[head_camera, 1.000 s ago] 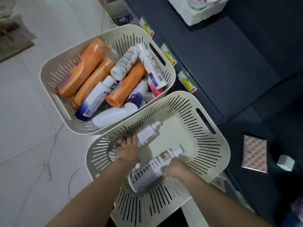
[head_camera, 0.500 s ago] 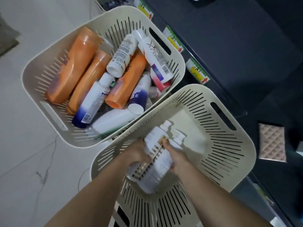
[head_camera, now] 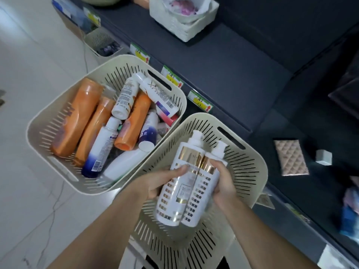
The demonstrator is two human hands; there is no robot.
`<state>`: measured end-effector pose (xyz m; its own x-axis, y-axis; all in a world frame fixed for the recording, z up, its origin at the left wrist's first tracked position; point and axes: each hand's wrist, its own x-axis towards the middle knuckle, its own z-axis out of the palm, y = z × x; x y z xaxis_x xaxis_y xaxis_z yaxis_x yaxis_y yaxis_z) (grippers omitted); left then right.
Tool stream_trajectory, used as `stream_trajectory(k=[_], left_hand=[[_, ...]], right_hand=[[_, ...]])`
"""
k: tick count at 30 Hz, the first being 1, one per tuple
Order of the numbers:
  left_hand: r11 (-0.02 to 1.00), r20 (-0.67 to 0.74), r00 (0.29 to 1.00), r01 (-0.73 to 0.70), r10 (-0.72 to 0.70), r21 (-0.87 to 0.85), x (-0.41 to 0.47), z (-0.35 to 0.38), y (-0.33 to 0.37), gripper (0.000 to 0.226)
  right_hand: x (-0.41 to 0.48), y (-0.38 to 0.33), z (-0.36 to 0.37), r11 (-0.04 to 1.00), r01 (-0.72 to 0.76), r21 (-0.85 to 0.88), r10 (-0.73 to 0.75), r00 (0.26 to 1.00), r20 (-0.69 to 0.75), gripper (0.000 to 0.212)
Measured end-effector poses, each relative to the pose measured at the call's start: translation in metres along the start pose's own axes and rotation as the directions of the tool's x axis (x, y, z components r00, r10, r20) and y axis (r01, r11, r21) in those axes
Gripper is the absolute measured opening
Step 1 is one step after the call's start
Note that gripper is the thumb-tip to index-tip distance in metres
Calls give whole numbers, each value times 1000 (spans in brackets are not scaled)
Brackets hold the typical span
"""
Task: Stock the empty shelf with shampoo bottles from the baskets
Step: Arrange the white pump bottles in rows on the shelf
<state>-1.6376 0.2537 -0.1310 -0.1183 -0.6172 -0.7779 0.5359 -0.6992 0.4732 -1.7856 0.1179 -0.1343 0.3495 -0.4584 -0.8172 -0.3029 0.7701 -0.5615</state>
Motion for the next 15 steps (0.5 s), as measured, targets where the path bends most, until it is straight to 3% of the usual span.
stream_trajectory(k=[4, 8, 12, 15], left_hand=[[995, 54, 994, -98, 100, -35, -29, 26, 30, 62], [973, 42, 972, -227, 229, -50, -61, 61, 52, 57], [943, 77, 940, -330, 332, -30, -86, 104, 69, 60], [921, 120, 917, -387, 380, 42, -101, 138, 73, 54]], right_hand=[[-34, -21, -11, 959, 63, 276, -129, 965, 229, 45], [-75, -41, -18, 949, 77, 307, -195, 906, 376, 53], [-110, -58, -37, 940, 235, 246, -302, 909, 288, 48], [-142, -70, -59, 933, 311, 179, -338, 930, 145, 65]])
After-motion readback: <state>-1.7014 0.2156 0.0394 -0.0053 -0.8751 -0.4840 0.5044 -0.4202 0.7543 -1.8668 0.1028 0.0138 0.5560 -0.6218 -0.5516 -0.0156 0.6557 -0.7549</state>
